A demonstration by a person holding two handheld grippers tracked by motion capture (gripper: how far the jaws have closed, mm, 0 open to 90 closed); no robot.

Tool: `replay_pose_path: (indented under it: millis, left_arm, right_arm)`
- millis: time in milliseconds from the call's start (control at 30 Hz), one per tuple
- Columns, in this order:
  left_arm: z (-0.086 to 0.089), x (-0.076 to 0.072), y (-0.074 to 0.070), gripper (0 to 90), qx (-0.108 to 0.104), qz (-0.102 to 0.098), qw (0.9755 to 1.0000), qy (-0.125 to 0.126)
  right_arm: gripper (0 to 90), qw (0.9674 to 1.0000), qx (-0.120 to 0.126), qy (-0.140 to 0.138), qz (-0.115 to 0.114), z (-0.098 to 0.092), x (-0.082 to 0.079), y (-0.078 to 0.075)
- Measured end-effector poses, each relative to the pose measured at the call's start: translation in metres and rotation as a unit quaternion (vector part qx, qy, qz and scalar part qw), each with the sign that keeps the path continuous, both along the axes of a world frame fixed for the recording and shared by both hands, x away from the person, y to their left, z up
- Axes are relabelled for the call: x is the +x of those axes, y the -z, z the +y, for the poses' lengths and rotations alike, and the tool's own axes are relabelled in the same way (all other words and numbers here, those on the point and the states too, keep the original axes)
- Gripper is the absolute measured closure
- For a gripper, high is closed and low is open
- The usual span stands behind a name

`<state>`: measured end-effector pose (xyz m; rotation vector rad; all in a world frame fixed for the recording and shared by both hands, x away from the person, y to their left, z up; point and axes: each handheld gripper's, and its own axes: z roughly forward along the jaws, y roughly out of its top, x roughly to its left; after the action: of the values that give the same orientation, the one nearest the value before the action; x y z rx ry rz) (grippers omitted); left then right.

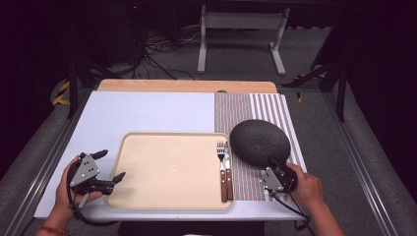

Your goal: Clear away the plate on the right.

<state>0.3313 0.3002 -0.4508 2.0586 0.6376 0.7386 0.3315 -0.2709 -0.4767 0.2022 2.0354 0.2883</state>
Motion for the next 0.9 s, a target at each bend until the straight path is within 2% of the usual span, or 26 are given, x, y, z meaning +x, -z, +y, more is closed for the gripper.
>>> replay_pose_path:
  millis: [133,300,400,467,500,567,600,700,867,900]
  left_arm:
    - [0.000,-0.001,0.000,7.9,0.001,0.004,1.0000,0.000]
    - [0.000,-0.001,0.000,8.0,0.001,0.003,1.0000,0.000]
    - [0.000,-0.001,0.000,8.0,0.003,-0.001,1.0000,0.002]
    - [0.000,-0.002,0.000,7.9,0.001,0.001,1.0000,0.001]
    - [0.000,-0.001,0.000,8.0,0.003,0.000,1.0000,0.001]
    - [0.000,-0.002,0.000,8.0,0.003,-0.001,1.0000,0.001]
    - [0.000,-0.002,-0.001,7.9,0.003,-0.002,1.0000,0.001]
    - [0.000,-0.001,-0.001,7.9,0.002,-0.001,1.0000,0.000]
    - [0.000,-0.001,-0.001,7.9,0.004,-0.002,1.0000,0.000]
    - [-0.001,-0.001,-0.001,7.9,0.002,-0.001,1.0000,-0.001]
  right_arm:
    - [80.9,0.9988,-0.035,-0.017,-0.031,0.012,-0.003,0.003]
    - [85.1,0.9947,-0.088,-0.023,-0.046,0.028,-0.002,0.005]
    - [85.6,0.9939,-0.097,-0.016,-0.051,0.033,-0.001,0.007]
    - [85.6,0.9925,-0.111,-0.012,-0.051,0.037,-0.001,0.007]
    - [85.7,0.9929,-0.106,-0.010,-0.054,0.038,-0.001,0.009]
    - [85.7,0.9922,-0.112,-0.001,-0.054,0.040,-0.002,0.009]
    - [85.7,0.9910,-0.123,-0.003,-0.052,0.042,-0.002,0.008]
    - [85.8,0.9922,-0.111,0.002,-0.056,0.043,-0.003,0.009]
    - [85.8,0.9903,-0.126,0.004,-0.059,0.045,-0.005,0.010]
    - [85.8,0.9909,-0.121,0.005,-0.059,0.045,-0.006,0.010]
